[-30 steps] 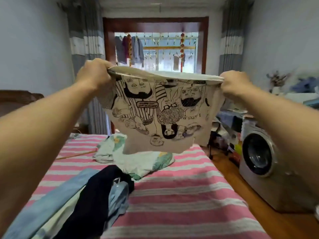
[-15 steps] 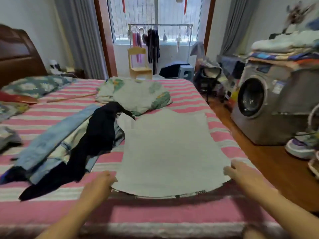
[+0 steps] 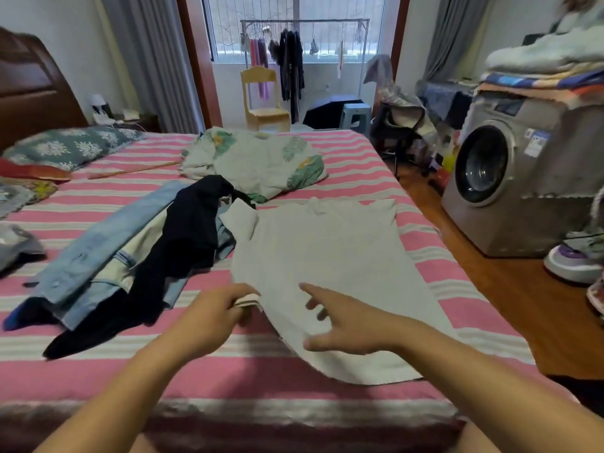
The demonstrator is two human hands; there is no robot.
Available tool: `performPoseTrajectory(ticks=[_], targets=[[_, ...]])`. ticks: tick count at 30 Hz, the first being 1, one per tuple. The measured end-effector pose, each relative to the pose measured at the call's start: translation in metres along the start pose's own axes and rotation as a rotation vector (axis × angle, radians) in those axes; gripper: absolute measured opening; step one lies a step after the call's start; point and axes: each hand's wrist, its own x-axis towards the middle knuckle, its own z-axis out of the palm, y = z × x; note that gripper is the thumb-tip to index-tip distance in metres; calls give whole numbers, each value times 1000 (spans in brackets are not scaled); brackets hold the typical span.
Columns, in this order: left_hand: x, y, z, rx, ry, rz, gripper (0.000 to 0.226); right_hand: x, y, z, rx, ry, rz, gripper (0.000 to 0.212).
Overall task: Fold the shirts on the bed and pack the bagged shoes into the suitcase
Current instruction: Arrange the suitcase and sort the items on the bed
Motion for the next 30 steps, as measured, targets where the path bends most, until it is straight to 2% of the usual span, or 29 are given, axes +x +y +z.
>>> performPoseTrajectory(ticks=[1, 2, 4, 5, 6, 7, 8, 10, 11, 13, 15, 16, 18, 19, 21, 22, 23, 24, 25, 26, 27, 28, 29, 30], targets=[[8, 23, -4, -26, 48, 103, 41, 13, -27, -2, 74, 74, -75, 92], [16, 45, -6, -107, 117, 158, 39, 29, -45, -7, 78, 172, -104, 81], [28, 66, -6, -509, 284, 132, 31, 52, -64, -25, 161, 395, -51, 33], [28, 72, -3, -746, 359, 67, 30, 57, -69, -38, 299, 454, -1, 14], [28, 72, 4, -927, 418, 4, 33, 60, -72, -53, 515, 481, 52, 20], [27, 72, 15, -993, 441, -8, 40, 60, -75, -67, 757, 472, 98, 26], [26, 73, 29, -966, 429, -9, 54, 57, -81, -80, 989, 446, 98, 27], [30, 83, 59, -895, 352, -36, 79, 48, -97, -100, 1252, 412, 46, 20], [37, 88, 72, -886, 345, -81, 72, 44, -106, -109, 1328, 399, 2, 18], [55, 93, 87, -800, 386, -239, 35, 41, -121, -129, 1426, 414, -85, 19], [70, 83, 87, -655, 425, -335, 7, 37, -122, -157, 1525, 529, -174, 17], [77, 71, 79, -585, 455, -333, 7, 32, -117, -174, 1588, 619, -214, 16], [88, 49, 41, -415, 592, -267, 11, 24, -90, -208, 1700, 829, -231, 16], [92, 43, 12, -338, 715, -197, 13, 22, -68, -220, 1738, 921, -222, 20], [97, 50, -52, -165, 970, 21, 19, 17, -23, -229, 1808, 1043, -224, 36], [96, 60, -78, -34, 1026, 185, 20, 22, 10, -233, 1850, 1089, -245, 46], [94, 70, -95, 117, 987, 350, 18, 30, 56, -236, 1876, 1155, -229, 54], [91, 72, -99, 278, 849, 483, 16, 24, 77, -229, 1866, 1223, -151, 58], [82, 67, -95, 454, 627, 530, 18, 23, 116, -221, 1851, 1307, -11, 56], [74, 50, -83, 652, 363, 469, 21, 12, 135, -205, 1806, 1382, 173, 48], [63, 29, -67, 835, 128, 360, 22, 1, 152, -182, 1702, 1402, 411, 39], [51, 6, -50, 959, -54, 247, 21, -12, 160, -153, 1689, 1377, 563, 33], [39, -17, -35, 988, -188, 150, 20, -24, 169, -121, 1613, 1289, 710, 26], [30, -35, -24, 952, -288, 72, 20, -36, 173, -87, 1497, 1126, 830, 19]])
